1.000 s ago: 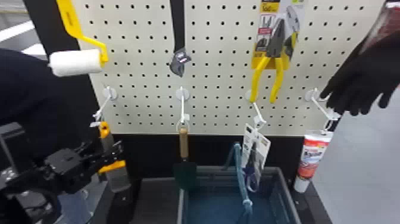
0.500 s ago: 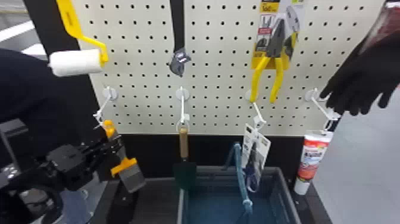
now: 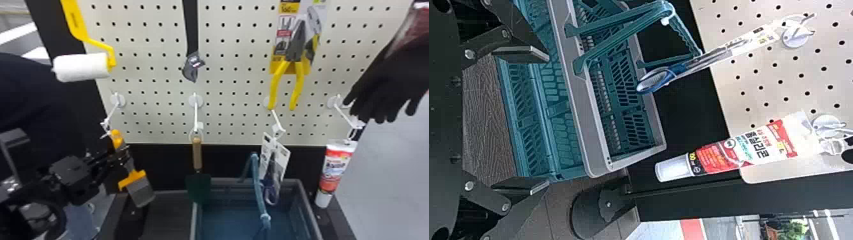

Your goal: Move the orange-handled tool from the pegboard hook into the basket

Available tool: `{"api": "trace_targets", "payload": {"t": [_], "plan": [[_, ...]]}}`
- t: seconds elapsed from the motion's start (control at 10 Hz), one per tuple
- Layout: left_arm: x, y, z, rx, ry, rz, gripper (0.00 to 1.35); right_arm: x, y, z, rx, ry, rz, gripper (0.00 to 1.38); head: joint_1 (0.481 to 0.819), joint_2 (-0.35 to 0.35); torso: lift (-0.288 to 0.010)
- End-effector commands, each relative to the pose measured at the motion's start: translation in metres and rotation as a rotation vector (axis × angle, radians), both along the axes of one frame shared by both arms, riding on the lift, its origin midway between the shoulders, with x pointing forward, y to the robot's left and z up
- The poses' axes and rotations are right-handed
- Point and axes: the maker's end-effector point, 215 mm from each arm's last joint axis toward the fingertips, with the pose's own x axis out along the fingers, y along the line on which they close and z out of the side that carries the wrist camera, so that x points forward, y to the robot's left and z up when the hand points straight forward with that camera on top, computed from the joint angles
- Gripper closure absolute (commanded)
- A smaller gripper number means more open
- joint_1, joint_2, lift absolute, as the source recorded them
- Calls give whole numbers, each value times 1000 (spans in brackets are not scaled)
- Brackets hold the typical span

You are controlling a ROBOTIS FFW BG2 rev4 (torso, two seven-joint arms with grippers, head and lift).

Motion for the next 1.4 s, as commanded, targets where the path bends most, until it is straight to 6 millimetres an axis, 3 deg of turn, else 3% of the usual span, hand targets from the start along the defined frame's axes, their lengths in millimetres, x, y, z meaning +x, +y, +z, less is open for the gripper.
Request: {"api": "trace_targets", "payload": {"t": [0.0, 0.1, 0.2, 0.4, 0.6, 0.9, 1.3], "plan": [[-1, 1, -2, -1, 6, 3, 1147, 0, 0, 0, 0, -1, 0, 395, 549, 0, -100], [-1, 4, -4, -9, 14, 12, 1095, 0, 0, 0, 1, -1, 1, 395, 549, 0, -100], [-1, 10, -7, -17, 22, 31, 883, 0, 0, 0, 1, -1, 1, 395, 549, 0, -100], [-1, 12, -13, 4, 38, 31, 636, 0, 1, -1, 0, 1, 2, 395, 549, 0, -100], [7, 19, -31, 8, 72, 9, 633, 0, 1, -1, 0, 1, 2, 395, 549, 0, -100], [16, 14, -27, 69, 86, -49, 529, 0, 1, -1, 1, 2, 4, 395, 549, 0, -100], [20, 21, -20, 57, 64, -57, 515, 1, 2, -3, 0, 5, 7, 395, 549, 0, -100]]}}
